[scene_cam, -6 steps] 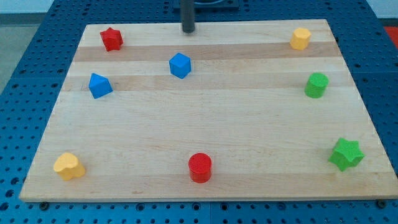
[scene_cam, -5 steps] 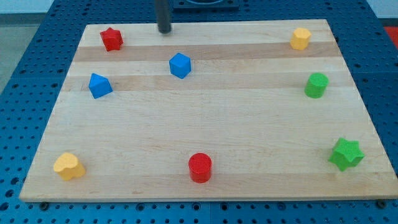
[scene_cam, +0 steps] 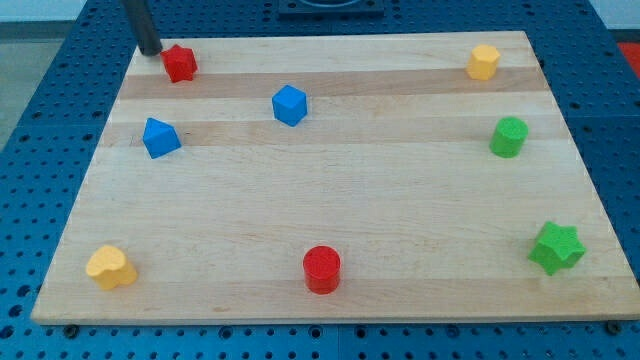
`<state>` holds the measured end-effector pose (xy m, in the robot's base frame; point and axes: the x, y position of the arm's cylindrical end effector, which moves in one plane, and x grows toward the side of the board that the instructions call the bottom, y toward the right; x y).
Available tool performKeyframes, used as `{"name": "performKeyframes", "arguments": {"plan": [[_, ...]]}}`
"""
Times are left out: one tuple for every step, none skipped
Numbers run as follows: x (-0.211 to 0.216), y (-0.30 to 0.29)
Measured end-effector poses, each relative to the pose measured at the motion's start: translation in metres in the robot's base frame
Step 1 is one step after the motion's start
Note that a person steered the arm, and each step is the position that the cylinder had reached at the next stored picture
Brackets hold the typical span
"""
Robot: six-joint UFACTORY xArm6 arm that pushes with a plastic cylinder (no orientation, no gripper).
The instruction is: Push the red star right a bit
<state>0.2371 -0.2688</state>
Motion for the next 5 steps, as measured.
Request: {"name": "performKeyframes", "arguments": {"plan": [[0.030, 0.025], [0.029, 0.070], [0.026, 0.100], [0.042, 0.106], [0.069, 0.111]]}}
